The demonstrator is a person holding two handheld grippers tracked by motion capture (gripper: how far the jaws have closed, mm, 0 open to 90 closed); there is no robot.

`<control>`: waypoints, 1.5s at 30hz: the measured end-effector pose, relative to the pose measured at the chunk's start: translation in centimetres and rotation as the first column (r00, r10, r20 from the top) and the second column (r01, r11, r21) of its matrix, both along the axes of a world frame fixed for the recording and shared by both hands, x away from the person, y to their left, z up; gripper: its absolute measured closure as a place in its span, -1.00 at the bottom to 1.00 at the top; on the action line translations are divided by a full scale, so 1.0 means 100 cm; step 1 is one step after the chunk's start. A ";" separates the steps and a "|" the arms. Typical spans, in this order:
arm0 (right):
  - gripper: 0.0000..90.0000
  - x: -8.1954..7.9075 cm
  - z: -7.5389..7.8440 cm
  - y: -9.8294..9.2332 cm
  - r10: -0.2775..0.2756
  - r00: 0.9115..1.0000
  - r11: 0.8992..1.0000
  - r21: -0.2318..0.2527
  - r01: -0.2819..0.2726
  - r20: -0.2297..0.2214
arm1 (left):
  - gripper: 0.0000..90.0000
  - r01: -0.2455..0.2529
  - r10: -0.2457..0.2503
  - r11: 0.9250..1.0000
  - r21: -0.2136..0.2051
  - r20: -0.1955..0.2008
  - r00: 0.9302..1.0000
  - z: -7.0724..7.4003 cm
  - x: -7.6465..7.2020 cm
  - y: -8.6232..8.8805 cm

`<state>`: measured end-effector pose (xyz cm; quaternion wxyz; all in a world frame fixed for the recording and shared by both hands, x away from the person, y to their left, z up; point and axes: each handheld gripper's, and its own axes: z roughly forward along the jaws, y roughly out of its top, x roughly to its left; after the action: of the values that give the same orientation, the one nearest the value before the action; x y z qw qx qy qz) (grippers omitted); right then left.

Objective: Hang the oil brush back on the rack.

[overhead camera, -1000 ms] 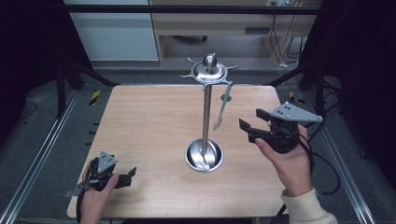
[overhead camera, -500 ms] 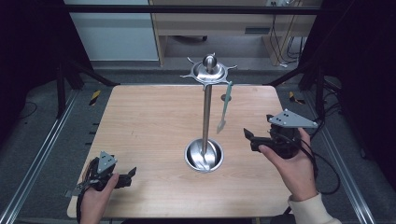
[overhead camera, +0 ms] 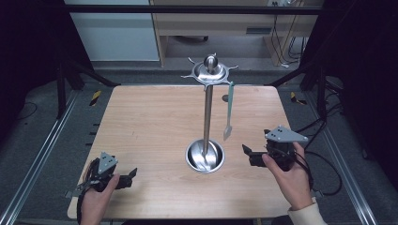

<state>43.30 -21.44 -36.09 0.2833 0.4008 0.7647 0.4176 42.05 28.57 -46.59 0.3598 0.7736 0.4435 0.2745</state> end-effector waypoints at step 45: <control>-0.72 0.063 -0.104 -0.027 -0.100 0.963 0.994 0.022 0.109 -0.249 | -0.91 0.000 0.000 1.000 -0.002 0.000 1.000 0.000 0.000 0.000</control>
<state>49.56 -24.18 -46.48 0.2005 0.4945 0.7642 0.3623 42.05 28.59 -46.61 0.3603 0.7732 0.4439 0.2742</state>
